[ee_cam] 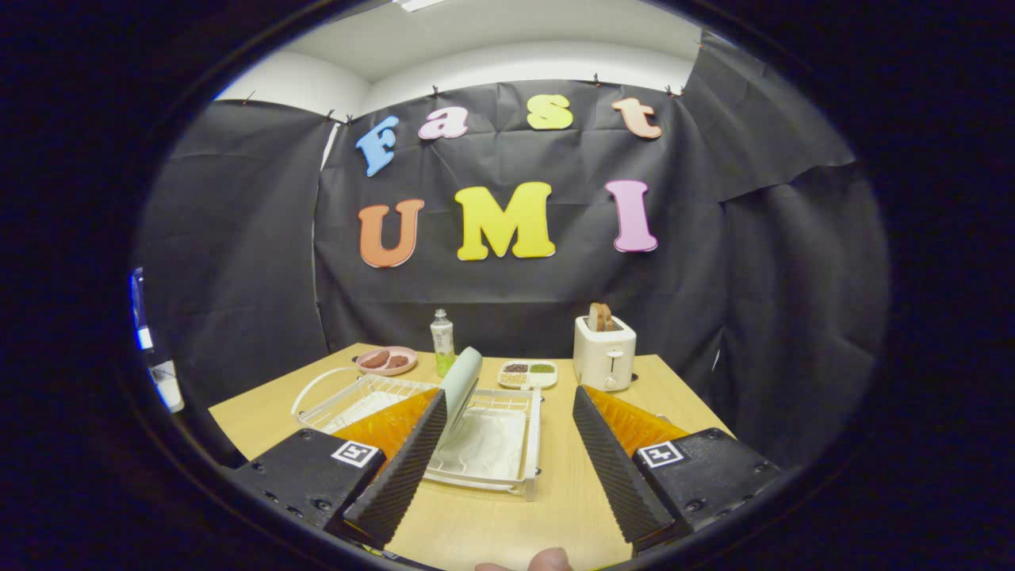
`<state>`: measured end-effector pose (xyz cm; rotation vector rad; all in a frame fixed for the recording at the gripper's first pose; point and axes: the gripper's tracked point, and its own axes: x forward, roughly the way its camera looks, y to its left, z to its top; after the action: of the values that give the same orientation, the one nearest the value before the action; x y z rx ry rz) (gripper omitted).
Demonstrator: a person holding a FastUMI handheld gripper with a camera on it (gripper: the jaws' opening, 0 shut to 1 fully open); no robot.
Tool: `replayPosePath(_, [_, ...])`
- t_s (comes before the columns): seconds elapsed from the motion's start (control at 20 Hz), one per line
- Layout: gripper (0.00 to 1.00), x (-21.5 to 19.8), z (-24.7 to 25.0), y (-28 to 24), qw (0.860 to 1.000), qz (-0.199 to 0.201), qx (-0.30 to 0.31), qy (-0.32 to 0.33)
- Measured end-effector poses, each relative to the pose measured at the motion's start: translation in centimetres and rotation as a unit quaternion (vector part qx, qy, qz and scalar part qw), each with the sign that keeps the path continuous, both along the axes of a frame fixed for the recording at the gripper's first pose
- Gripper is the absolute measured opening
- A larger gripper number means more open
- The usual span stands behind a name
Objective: Take the plate from the dish rack, then take the spoon from the basket and place it into the plate.
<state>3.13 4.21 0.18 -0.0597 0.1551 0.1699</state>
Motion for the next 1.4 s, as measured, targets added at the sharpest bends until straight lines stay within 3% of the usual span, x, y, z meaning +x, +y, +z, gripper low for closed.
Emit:
replayPosePath(0.25, [1.0,3.0,2.6,3.1,0.998,0.041,0.019,0.047])
replayPosePath(0.55, [1.0,8.5,3.5,6.1,0.989,0.05,0.016,0.136])
replayPosePath(0.85, [1.0,13.1,-2.6,9.2,0.957,0.045,0.014,0.287])
replayPosePath(1.0, [0.99,14.7,-4.8,10.3,0.942,0.034,0.032,0.333])
replayPosePath(1.15, [0.86,15.5,-6.4,11.5,0.929,0.018,0.046,0.367])
replayPosePath(1.4, [0.65,16.0,-8.2,11.9,0.91,-0.042,0.036,0.411])
